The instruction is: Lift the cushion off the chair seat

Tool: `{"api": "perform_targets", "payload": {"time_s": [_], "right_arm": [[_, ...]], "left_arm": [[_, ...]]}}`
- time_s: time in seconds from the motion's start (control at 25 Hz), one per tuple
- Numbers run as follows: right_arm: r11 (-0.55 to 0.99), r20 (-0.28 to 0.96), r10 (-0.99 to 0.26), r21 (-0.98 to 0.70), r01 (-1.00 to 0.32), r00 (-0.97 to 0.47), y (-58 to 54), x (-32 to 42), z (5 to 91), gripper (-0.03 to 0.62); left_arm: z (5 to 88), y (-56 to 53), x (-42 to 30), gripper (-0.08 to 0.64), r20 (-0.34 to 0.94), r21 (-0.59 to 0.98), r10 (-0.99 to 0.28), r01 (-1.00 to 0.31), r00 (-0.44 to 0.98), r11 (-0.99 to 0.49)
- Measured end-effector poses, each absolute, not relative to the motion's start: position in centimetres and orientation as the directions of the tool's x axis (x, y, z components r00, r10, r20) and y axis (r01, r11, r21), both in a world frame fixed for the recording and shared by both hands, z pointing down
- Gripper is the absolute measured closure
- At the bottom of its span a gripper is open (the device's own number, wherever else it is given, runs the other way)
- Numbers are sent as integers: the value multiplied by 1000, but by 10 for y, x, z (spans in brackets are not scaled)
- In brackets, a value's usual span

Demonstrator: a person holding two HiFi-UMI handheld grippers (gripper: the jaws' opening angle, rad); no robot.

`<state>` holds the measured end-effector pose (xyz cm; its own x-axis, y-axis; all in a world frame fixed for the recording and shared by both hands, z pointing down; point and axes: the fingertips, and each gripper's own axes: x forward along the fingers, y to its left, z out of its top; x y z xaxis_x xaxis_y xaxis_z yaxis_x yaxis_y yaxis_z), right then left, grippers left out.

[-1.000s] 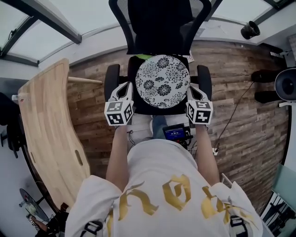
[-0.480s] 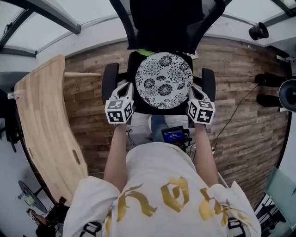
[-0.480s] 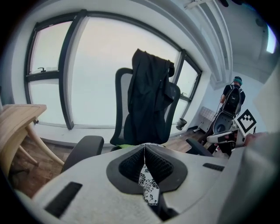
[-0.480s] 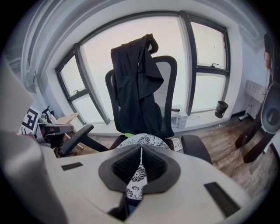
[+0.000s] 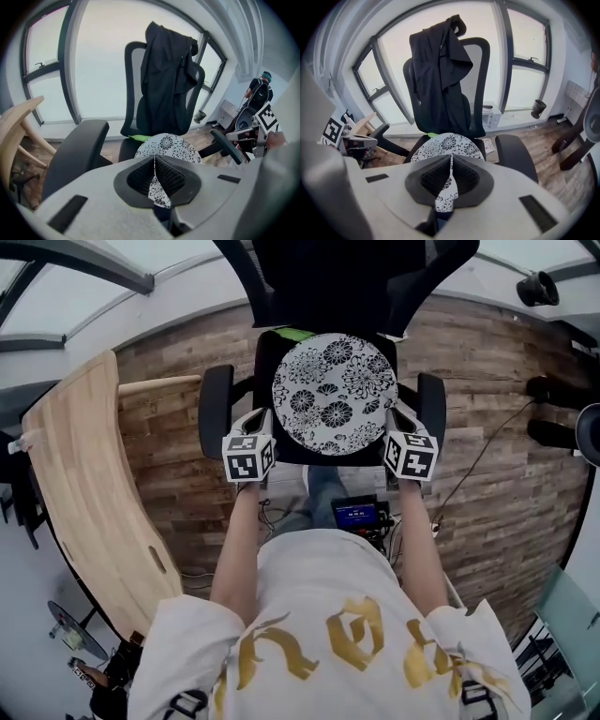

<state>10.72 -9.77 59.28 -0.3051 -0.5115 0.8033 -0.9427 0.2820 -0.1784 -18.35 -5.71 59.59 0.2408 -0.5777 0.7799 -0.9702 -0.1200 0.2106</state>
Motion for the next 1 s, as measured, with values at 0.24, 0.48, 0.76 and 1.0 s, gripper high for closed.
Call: {"api": "perform_targets", "payload": {"time_s": [0.24, 0.48, 0.76, 1.0], "right_arm": [[291, 835, -469, -160, -943, -286, -109, 108, 616, 578], [319, 875, -416, -116, -941, -249, -116, 110, 646, 578], [298, 907, -366, -99, -950, -209, -140, 117, 689, 577], [249, 926, -322, -119, -961, -198, -154, 122, 729, 577]], "left_arm": [[628, -74, -186, 548, 825, 199, -518, -974, 228, -111], [665, -75, -184, 548, 870, 209, -441, -975, 221, -76], [715, -79, -183, 547, 912, 224, -347, -974, 220, -27], [756, -70, -196, 522, 949, 209, -254, -976, 188, 57]]}}
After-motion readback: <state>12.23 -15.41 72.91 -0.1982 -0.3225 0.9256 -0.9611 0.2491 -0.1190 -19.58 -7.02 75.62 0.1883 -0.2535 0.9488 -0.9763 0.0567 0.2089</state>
